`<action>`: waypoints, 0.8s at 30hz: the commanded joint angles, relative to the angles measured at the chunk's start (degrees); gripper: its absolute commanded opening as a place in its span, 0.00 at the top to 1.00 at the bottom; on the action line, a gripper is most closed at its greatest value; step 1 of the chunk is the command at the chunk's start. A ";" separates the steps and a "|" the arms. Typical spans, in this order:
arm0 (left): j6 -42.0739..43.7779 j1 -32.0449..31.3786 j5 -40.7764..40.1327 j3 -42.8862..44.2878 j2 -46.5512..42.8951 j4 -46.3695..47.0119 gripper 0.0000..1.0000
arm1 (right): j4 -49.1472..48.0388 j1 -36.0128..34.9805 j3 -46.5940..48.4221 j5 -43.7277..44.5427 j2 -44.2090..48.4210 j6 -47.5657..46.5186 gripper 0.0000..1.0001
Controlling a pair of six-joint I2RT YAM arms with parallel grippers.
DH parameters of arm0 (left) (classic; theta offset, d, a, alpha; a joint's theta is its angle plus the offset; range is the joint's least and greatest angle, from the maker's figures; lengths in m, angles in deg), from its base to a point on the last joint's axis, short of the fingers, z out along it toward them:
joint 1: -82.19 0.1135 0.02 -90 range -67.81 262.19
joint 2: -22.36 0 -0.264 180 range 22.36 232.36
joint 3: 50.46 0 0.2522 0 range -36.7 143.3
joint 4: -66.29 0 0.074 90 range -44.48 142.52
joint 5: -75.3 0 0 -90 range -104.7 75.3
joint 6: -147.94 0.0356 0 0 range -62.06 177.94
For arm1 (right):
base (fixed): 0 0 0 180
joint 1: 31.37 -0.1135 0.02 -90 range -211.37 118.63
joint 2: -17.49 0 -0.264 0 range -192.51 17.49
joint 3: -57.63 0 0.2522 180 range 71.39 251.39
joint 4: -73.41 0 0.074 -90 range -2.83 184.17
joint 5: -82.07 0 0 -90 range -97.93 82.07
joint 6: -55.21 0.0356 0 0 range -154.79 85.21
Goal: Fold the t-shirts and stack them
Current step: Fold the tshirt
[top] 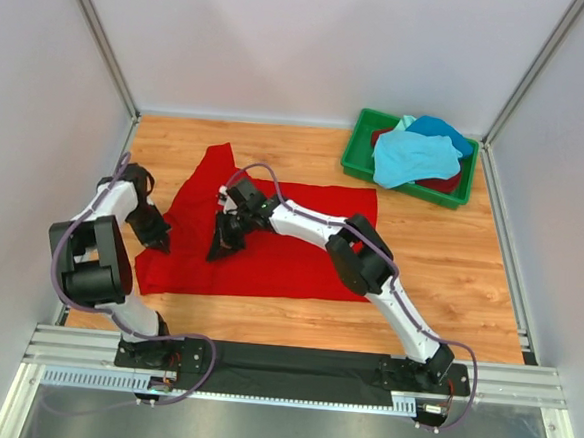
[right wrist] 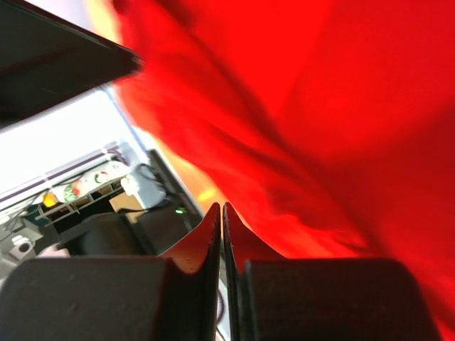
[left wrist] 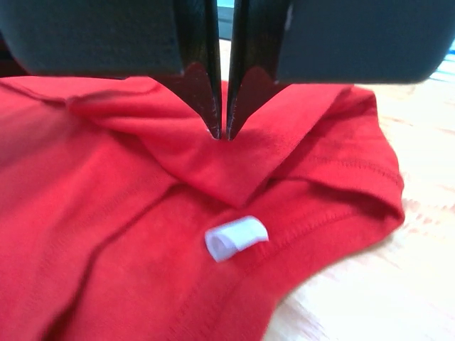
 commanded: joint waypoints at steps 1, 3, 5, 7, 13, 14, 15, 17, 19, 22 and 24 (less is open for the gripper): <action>1.09 -0.09 -2.22 0.74 3.08 1.65 0.88 | -1.59 -0.09 -3.74 0.02 0.18 0.57 0.96; 1.35 0.00 -3.89 1.18 5.89 1.38 0.88 | -0.63 0.17 -6.46 1.07 1.15 -1.53 0.97; 1.36 0.17 -6.79 1.01 7.65 1.99 0.88 | 0.69 0.17 -8.85 3.01 1.68 -3.30 0.97; 1.01 0.35 -7.85 1.71 8.44 1.21 0.89 | 4.46 0.26 -7.63 3.45 2.12 -5.76 0.96; 0.57 0.26 -5.67 2.06 0.73 -0.37 0.82 | 5.36 0.26 -13.23 4.07 9.14 -6.39 0.83; 0.39 0.26 -4.88 1.97 0.02 -0.64 0.81 | 4.22 0.35 -14.38 3.98 9.67 -5.77 0.79; 0.39 0.26 -4.35 1.71 -0.69 -0.73 0.80 | 1.86 0.26 -15.08 3.72 10.03 -5.25 0.77; 0.04 -0.09 -1.18 1.01 -2.01 -0.20 0.79 | 0.96 0.35 -14.48 2.75 9.24 -4.45 0.73; 0.04 -0.44 0.74 0.04 -1.84 0.41 0.79 | 1.13 0.18 -13.08 2.31 7.67 -4.36 0.72; 0.30 -0.53 2.33 -1.10 -1.14 1.21 0.79 | 0.17 0.17 -11.84 1.78 6.69 -3.57 0.71; 0.65 -0.53 2.86 -1.72 -0.78 1.91 0.79 | -1.58 0.09 -11.84 1.96 6.69 -2.69 0.68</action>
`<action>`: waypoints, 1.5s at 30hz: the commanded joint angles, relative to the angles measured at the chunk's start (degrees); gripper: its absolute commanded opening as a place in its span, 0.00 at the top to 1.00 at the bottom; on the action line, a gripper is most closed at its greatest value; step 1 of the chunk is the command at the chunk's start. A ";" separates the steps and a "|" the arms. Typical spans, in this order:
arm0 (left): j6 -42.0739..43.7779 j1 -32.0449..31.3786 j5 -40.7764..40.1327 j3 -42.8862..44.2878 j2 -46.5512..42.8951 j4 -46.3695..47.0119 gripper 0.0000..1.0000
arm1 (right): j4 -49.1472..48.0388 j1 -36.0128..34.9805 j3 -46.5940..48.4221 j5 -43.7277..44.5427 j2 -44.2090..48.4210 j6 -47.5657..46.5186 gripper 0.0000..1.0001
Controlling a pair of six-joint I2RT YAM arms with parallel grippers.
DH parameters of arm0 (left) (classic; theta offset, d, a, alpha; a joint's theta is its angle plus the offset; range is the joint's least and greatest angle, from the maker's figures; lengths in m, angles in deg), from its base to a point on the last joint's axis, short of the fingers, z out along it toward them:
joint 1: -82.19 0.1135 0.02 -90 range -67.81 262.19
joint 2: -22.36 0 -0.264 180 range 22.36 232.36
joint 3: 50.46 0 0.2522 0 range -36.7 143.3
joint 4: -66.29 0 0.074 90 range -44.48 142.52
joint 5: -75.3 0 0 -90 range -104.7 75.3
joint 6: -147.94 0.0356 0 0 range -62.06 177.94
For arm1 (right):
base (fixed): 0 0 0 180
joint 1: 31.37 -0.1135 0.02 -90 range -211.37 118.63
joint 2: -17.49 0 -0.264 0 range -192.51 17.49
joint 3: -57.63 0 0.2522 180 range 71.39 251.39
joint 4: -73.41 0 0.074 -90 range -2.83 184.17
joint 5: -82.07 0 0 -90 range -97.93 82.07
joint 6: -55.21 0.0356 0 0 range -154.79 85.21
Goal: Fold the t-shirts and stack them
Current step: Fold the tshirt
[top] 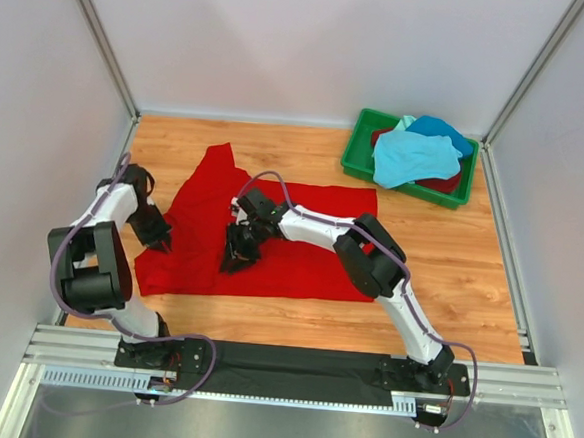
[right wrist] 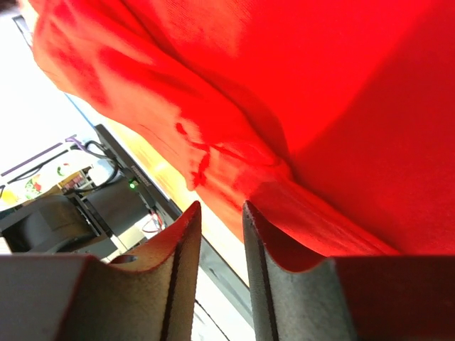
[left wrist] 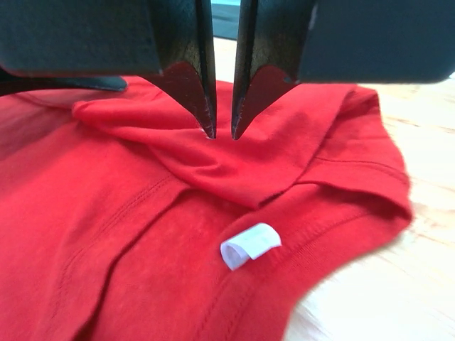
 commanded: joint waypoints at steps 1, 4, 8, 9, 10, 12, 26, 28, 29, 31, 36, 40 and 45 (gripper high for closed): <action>0.59 -0.20 2.89 -1.04 0.88 1.19 0.79 | -4.30 -0.18 2.54 -0.84 -0.59 1.85 0.67; 0.59 -0.20 3.24 -0.69 2.37 1.54 0.80 | -4.31 -0.18 5.17 -1.02 -2.34 1.94 0.67; 0.24 -0.12 3.77 0.27 3.78 2.16 0.80 | -3.61 -0.18 8.25 -1.10 -4.98 2.56 0.68; 0.24 -0.20 3.85 0.36 4.22 2.16 0.80 | -3.86 -0.26 8.78 -1.19 -5.42 3.26 0.68; 0.32 -0.20 3.94 0.54 4.74 2.16 0.81 | -4.21 -0.18 9.31 -1.37 -6.03 3.52 0.68; 0.32 -0.12 4.03 0.81 5.10 2.07 0.81 | -4.40 -0.18 9.92 -1.37 -6.74 3.96 0.69; 0.59 -0.20 1.31 2.12 8.53 2.33 0.81 | 0.35 -0.35 8.62 0.12 -4.30 4.14 1.00; 0.68 -0.20 0.78 2.47 8.88 2.42 0.81 | -1.13 -0.35 3.44 0.83 -0.60 5.02 1.00; 0.76 -0.12 0.34 2.56 8.97 2.42 0.81 | -2.01 -0.44 2.47 0.91 0.28 5.54 1.00; 0.59 -0.12 0.43 2.56 9.32 2.42 0.81 | -1.59 -0.44 2.19 0.48 0.73 5.64 1.00; 1.29 -0.20 -0.36 2.48 9.06 2.42 0.81 | -1.67 -0.35 1.49 0.56 0.20 5.64 1.00; 1.99 -0.20 -0.54 2.13 7.39 1.63 0.79 | 1.31 -0.09 3.60 1.09 -0.33 2.92 0.92; 1.91 -0.20 0.78 2.82 0.19 -0.82 0.63 | 4.92 0.26 3.25 2.76 1.86 -1.57 0.78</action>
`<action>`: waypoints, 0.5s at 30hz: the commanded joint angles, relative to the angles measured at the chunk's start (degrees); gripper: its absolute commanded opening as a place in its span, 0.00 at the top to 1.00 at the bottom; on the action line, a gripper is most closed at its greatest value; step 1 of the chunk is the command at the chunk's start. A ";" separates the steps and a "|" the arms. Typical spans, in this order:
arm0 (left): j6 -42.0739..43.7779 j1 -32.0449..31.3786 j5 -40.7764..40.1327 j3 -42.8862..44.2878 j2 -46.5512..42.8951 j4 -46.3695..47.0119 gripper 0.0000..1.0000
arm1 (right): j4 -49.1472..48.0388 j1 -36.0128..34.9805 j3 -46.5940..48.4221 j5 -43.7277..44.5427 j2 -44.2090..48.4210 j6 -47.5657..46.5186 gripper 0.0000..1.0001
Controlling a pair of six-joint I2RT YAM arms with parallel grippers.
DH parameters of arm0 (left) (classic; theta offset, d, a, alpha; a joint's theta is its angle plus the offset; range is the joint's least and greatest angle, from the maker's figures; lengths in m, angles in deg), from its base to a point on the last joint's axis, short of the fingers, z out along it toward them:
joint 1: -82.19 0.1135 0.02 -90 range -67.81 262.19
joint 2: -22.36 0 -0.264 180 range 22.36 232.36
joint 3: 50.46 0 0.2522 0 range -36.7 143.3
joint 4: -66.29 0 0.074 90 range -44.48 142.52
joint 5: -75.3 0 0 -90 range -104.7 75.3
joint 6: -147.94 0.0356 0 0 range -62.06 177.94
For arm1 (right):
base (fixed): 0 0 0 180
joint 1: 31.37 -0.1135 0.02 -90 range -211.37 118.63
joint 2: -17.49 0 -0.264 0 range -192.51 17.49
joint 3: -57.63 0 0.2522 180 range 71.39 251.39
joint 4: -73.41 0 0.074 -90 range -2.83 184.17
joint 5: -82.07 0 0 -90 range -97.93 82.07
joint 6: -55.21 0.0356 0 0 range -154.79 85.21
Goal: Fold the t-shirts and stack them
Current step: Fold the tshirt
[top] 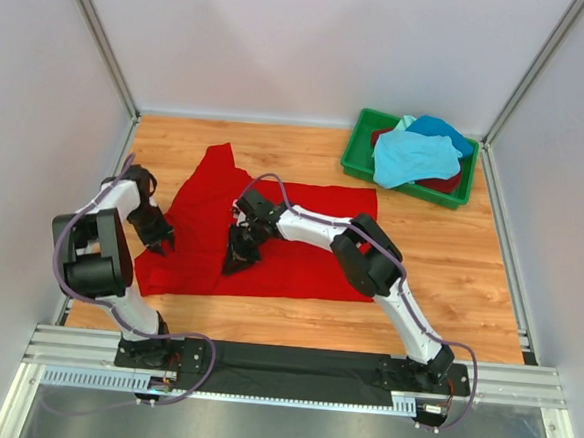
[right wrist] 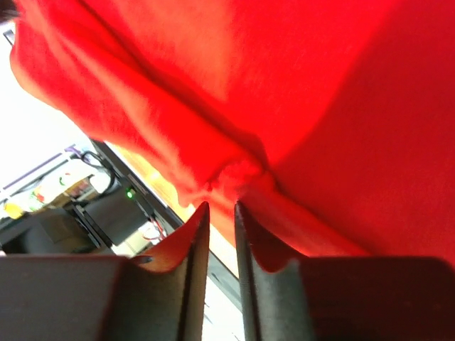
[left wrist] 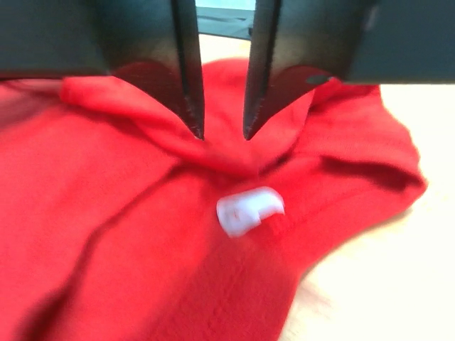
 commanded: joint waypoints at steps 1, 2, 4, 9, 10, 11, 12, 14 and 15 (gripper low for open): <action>0.40 -0.14 1.21 2.76 -7.49 -2.16 0.60 | 3.22 0.15 0.74 1.47 4.49 -4.56 0.77; 0.14 -0.05 1.31 2.94 -9.76 -2.43 0.58 | 2.34 -0.11 -0.66 -0.36 5.36 -4.66 0.76; -0.30 -0.05 1.22 3.64 -12.49 -3.48 0.56 | 0.06 -1.07 -2.08 -1.25 6.77 -4.66 0.71; -0.83 -0.14 -0.10 3.21 -14.62 -4.98 0.58 | -5.39 -2.92 -4.02 -3.80 6.17 -1.94 0.66; -0.92 -0.05 -0.01 2.86 -14.79 -5.07 0.58 | -5.92 -3.18 -3.75 -4.07 5.38 -1.50 0.65; -1.01 -0.05 -0.01 2.59 -15.05 -5.07 0.59 | -6.01 -3.71 -2.79 -4.33 5.03 -1.32 0.65; -1.27 -0.05 -0.10 2.07 -15.14 -5.07 0.59 | -6.01 -3.97 -2.26 -4.33 4.59 -1.23 0.65; -1.45 -0.05 0.08 1.45 -15.23 -5.07 0.60 | -6.19 -4.50 -1.47 -4.42 3.27 -0.62 0.65; -1.62 -0.14 0.08 1.27 -15.32 -4.98 0.61 | -6.28 -4.50 -0.86 -4.33 2.92 -0.27 0.65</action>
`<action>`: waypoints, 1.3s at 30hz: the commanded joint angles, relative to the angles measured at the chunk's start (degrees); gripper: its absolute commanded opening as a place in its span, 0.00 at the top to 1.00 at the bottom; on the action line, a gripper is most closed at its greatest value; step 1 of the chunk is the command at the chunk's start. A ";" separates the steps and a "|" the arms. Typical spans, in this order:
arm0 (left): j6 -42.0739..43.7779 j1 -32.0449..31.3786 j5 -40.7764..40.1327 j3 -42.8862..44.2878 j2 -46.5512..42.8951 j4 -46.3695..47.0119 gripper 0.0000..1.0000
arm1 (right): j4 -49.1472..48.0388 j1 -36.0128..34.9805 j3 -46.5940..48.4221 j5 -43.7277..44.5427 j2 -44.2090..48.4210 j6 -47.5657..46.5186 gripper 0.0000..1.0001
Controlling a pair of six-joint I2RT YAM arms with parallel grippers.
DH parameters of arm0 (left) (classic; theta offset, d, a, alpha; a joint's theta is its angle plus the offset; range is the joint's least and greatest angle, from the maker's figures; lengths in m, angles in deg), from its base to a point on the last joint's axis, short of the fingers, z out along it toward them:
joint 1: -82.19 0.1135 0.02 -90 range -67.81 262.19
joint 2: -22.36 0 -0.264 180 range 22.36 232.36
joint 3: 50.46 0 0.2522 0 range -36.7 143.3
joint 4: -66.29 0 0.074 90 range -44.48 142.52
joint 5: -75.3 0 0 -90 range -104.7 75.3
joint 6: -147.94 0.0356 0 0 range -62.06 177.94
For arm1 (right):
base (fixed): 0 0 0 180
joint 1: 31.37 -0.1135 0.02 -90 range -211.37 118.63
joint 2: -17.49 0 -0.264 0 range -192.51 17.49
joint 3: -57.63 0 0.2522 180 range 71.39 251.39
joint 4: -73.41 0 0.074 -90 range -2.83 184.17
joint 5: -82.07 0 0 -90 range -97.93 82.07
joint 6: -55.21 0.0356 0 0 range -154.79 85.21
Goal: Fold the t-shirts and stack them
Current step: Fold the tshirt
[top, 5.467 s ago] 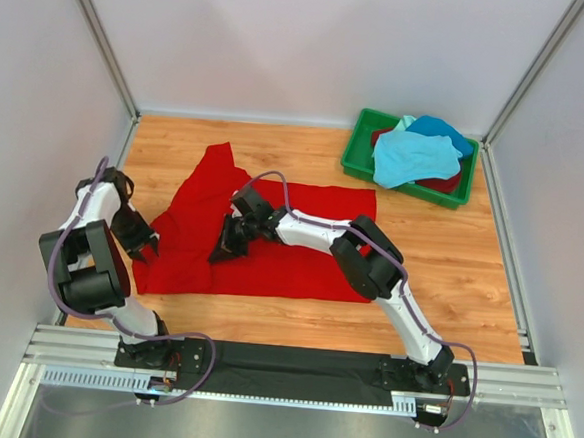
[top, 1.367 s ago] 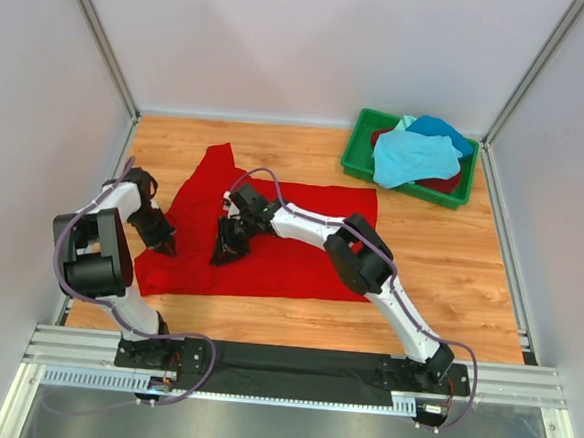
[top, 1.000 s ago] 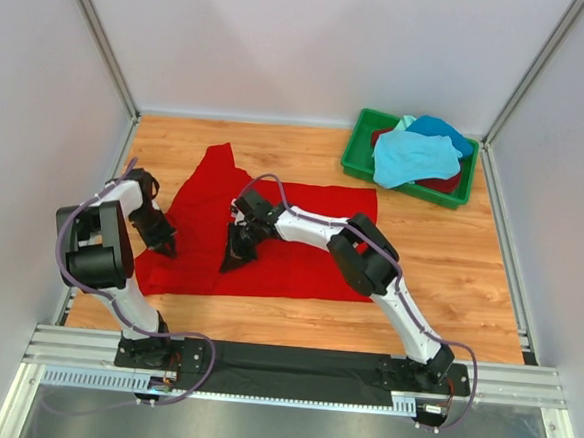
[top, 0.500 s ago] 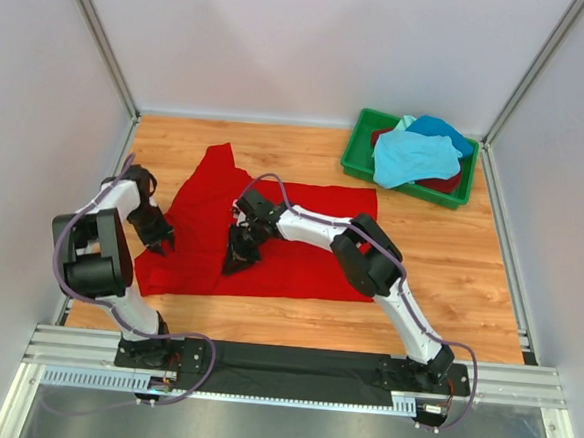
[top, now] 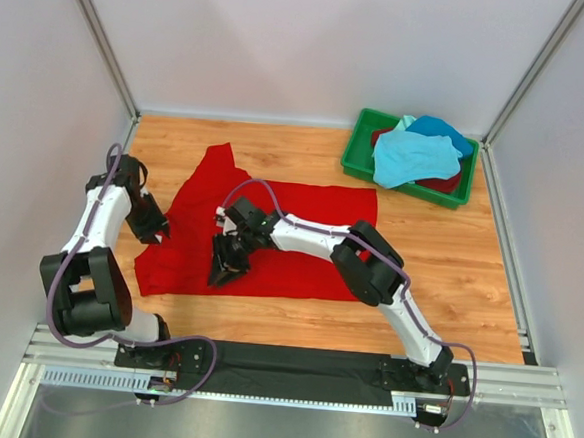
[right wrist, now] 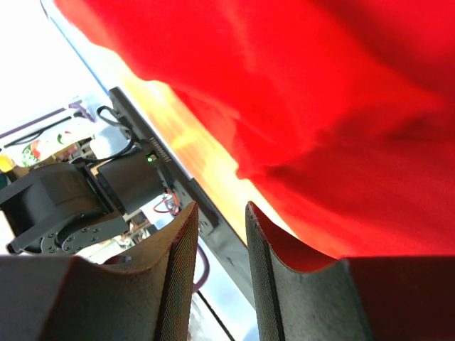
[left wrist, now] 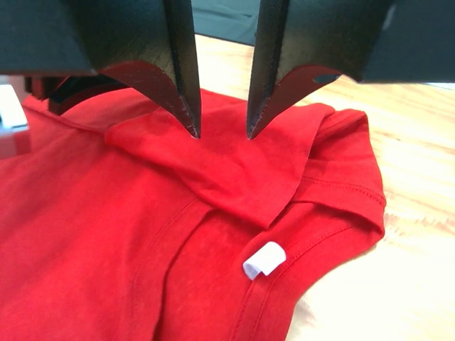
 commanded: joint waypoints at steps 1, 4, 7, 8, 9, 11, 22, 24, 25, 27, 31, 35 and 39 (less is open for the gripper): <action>-1.06 -0.07 -0.03 -0.87 -0.83 -0.96 0.62 | -3.02 -0.68 2.38 -1.64 -1.70 1.81 0.65; -1.14 -0.16 -0.12 -0.70 -0.65 -1.13 0.62 | -3.28 -0.68 2.65 -1.38 -2.40 2.34 0.67; -1.05 -0.16 -0.12 -0.17 -0.30 -1.13 0.63 | -3.11 -0.68 2.65 -0.85 -2.76 2.34 0.67; -0.97 -0.16 -0.03 0.09 -0.13 -1.13 0.63 | -3.11 -0.68 2.65 -0.77 -2.93 2.34 0.68; -0.97 -0.07 0.14 0.18 0.05 -1.13 0.63 | -3.02 -0.77 2.73 -0.59 -2.93 2.34 0.68; -0.88 -0.16 0.14 0.44 0.66 -1.13 0.63 | -2.50 -0.77 2.91 0.02 -3.19 2.26 0.69; -0.70 0.02 -1.44 -1.31 4.70 1.50 0.64 | -3.11 -0.68 4.67 0.99 -4.43 4.89 0.93; -0.70 0.10 -1.70 -1.31 5.06 1.85 0.64 | -3.02 -0.59 3.97 0.99 -3.90 4.98 1.00; -0.70 0.10 -1.88 -1.31 5.15 2.03 0.64 | -2.93 -0.59 3.70 0.47 -3.72 5.15 1.00; -0.53 0.19 -2.40 -0.87 5.06 1.77 0.65 | -2.24 -0.68 3.18 0.12 -2.59 5.33 1.00; 0.09 0.19 -3.55 -0.61 4.27 0.89 0.65 | 1.18 -0.24 2.03 1.06 0.75 3.67 1.00; 0.26 0.19 -3.81 -1.14 3.39 0.63 0.65 | 0.84 0.46 0.71 -2.26 1.55 5.24 1.00; 0.44 0.10 -4.34 -0.87 3.39 0.27 0.65 | 0.67 0.55 0.19 -3.66 1.64 5.24 1.00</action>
